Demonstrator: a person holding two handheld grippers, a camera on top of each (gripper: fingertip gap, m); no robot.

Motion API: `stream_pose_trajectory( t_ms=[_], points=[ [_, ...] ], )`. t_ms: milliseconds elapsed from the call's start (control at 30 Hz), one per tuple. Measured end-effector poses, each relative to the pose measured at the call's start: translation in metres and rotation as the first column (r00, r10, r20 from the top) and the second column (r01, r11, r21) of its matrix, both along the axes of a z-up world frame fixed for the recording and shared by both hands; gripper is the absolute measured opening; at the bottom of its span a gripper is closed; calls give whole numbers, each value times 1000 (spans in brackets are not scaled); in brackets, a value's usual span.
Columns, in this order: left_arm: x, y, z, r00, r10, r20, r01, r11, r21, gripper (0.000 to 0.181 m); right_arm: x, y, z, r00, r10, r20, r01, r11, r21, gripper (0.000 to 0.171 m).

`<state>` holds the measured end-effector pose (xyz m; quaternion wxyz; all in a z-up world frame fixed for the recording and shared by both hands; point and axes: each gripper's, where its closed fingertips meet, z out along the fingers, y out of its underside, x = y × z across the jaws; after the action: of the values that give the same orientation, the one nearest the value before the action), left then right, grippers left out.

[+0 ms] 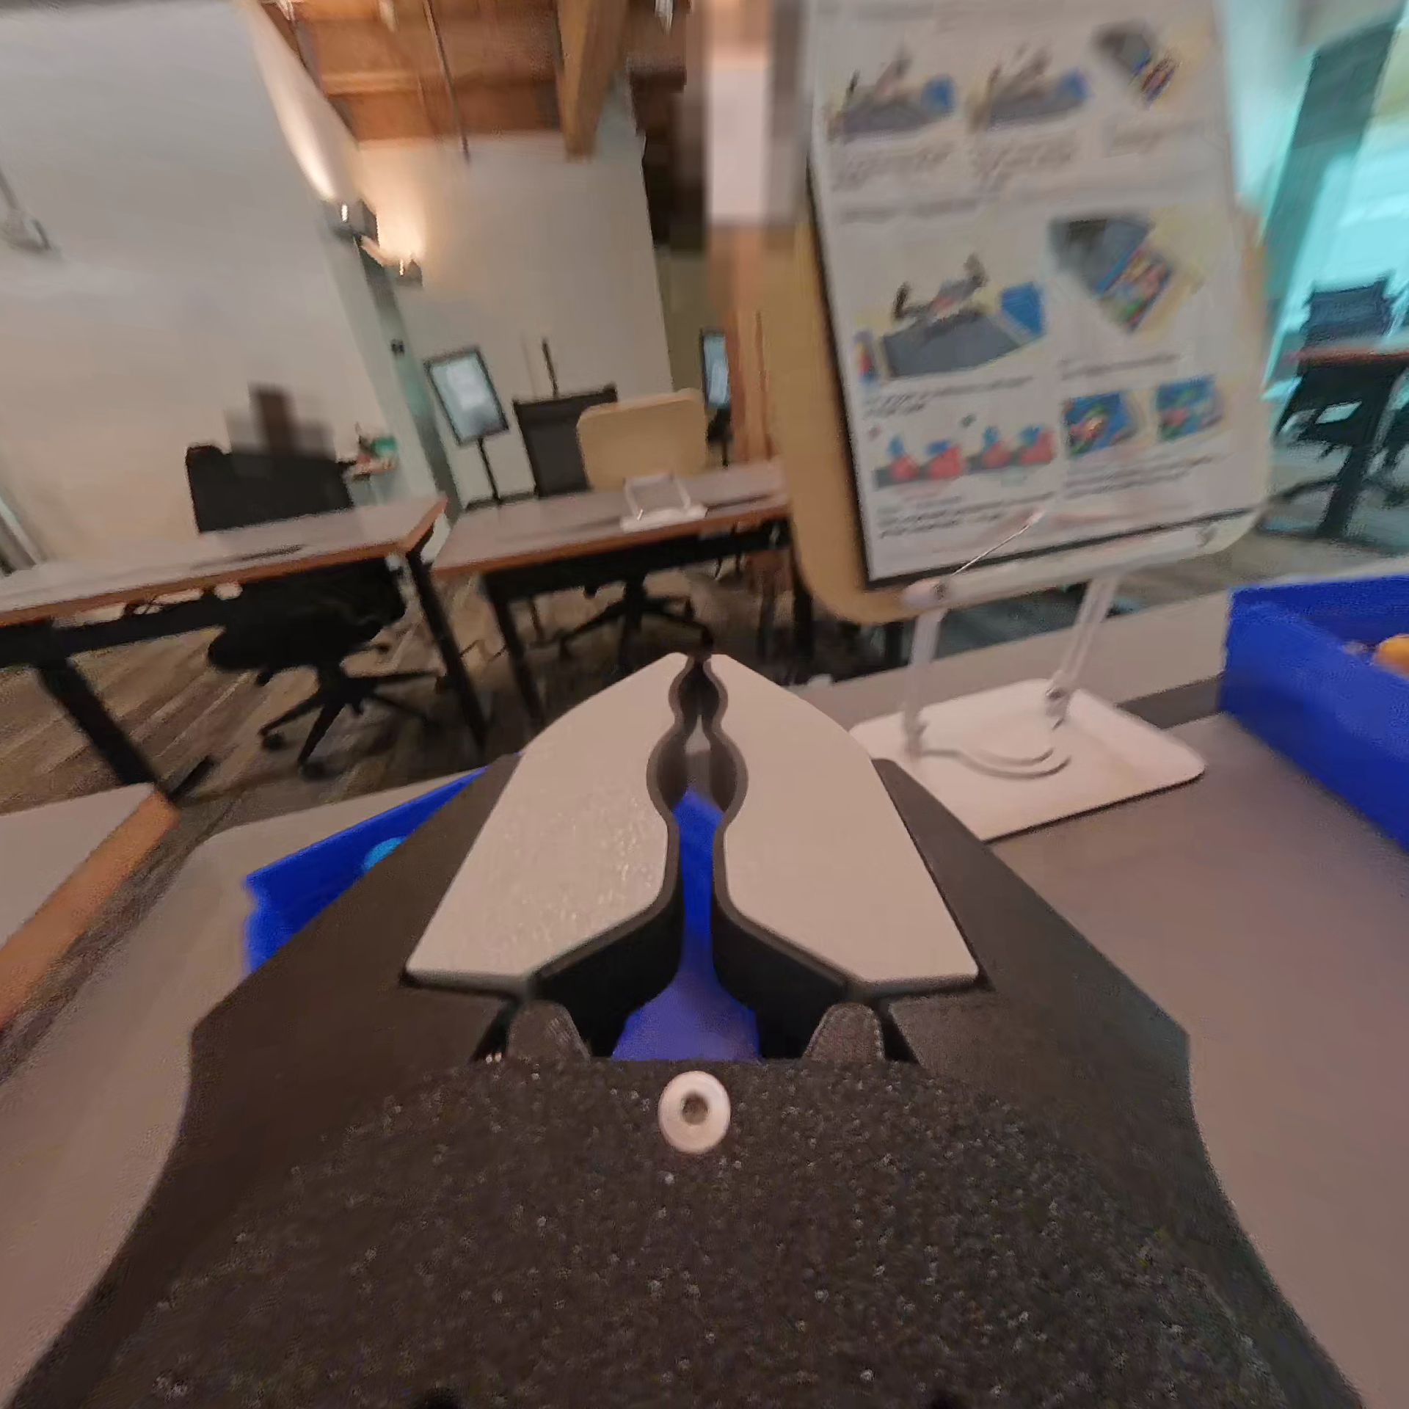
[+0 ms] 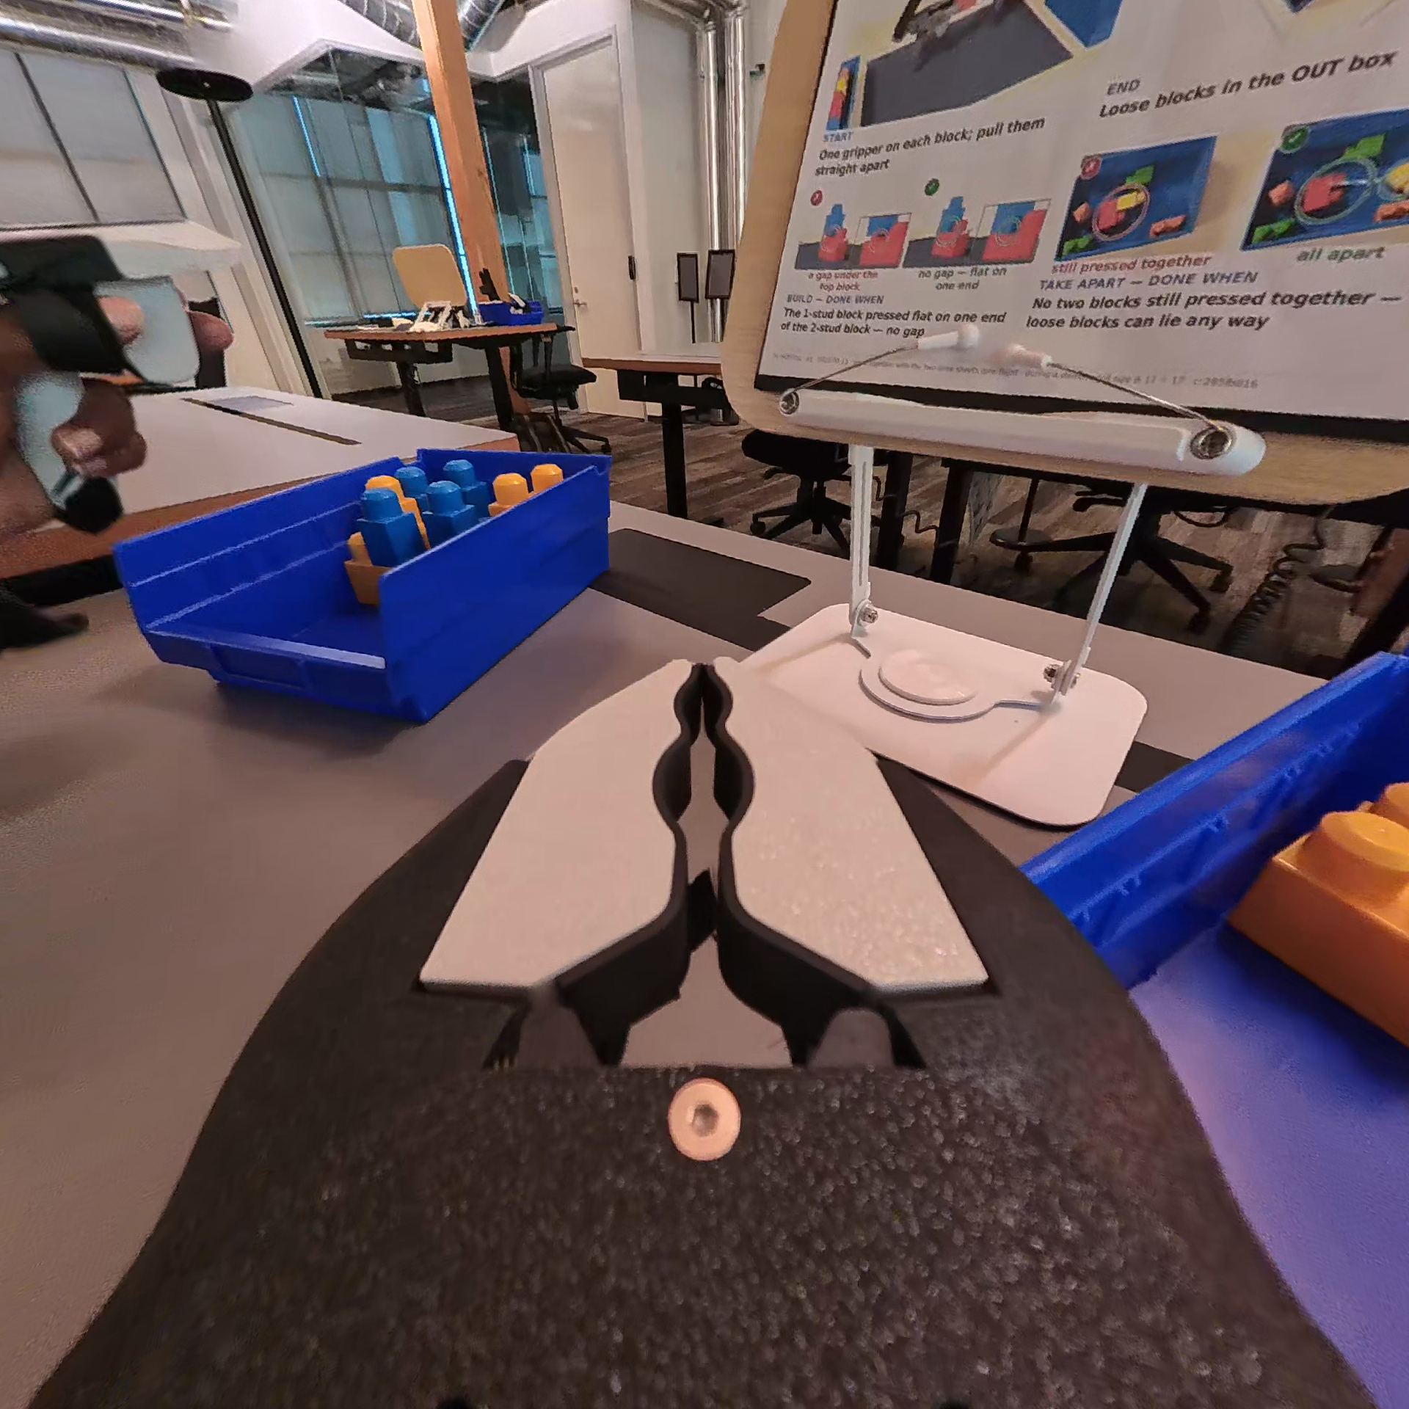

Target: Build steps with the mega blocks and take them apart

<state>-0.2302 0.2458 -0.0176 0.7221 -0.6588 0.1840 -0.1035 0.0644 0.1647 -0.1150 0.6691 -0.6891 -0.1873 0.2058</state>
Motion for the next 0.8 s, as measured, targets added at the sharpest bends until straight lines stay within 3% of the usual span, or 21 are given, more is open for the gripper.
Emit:
stream_pose_trajectory(
  t_ms=[133,367,533,800],
  points=[
    [-45,27,-7,983,61,-174,-87,986,-145,7,-2,-2,2,1000,10,6,-10,1000,8,0],
    [-85,62,-58,851,-124,-510,-135,888,-440,30,-9,-4,-2,999,43,22,-43,999,0,0],
    [-97,67,-106,710,-345,-613,-160,770,-618,41,-13,-4,-5,998,63,32,-63,998,-7,0],
    [-110,75,-154,477,-555,-682,-275,643,-715,47,-17,-6,-8,995,87,48,-86,996,-13,0]
  ],
)
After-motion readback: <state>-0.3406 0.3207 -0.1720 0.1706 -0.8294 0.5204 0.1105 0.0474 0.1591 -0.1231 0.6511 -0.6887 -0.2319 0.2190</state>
